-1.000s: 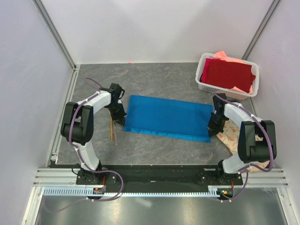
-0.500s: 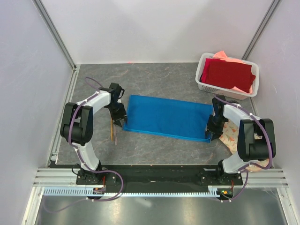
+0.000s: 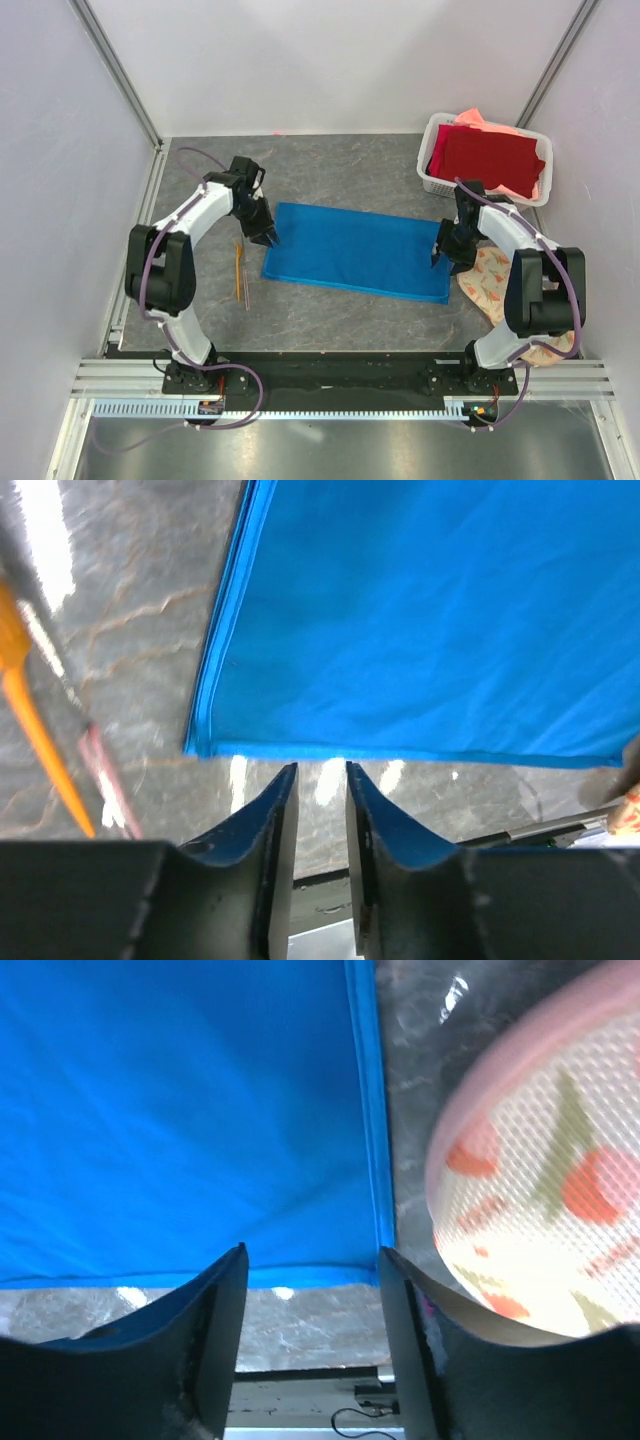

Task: Fold the napkin into a case and place the utensils inside
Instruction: Move the rectangle-folded napkin to the center of the board.

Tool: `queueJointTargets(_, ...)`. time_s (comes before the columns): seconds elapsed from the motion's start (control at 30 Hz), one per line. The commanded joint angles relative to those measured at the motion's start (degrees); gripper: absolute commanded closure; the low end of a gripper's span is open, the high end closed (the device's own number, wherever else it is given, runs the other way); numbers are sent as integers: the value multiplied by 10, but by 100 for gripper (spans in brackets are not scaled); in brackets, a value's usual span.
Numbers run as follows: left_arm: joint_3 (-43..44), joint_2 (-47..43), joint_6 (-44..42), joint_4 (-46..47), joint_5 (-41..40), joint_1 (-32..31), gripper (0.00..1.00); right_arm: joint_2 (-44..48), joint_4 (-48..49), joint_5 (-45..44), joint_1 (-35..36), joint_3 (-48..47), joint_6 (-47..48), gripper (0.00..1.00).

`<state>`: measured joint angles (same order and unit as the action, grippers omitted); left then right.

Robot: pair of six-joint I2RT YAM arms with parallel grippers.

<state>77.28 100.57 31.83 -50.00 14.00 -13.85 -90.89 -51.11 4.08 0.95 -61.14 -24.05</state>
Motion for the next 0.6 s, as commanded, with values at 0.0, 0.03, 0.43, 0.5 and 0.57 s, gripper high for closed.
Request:
queueJointTargets(0.0, 14, 60, -12, 5, 18, -4, 71, -22, 16, 22, -2, -12, 1, 45)
queueJointTargets(0.03, 5, 66, -14, 6, 17, -4, 72, -19, 18, 22, -1, 1, -5, 48)
queueJointTargets(0.43, -65, 103, 5, -6, -19, 0, 80, -60, 102, -37, -1, 49, -2, 69)
queueJointTargets(0.5, -65, 95, 6, -11, -21, 0, 80, -76, 90, -50, -1, 30, 8, 72)
queueJointTargets(0.57, -62, 65, -2, -12, -36, 0, 79, -70, 74, -42, -1, 16, 15, 72)
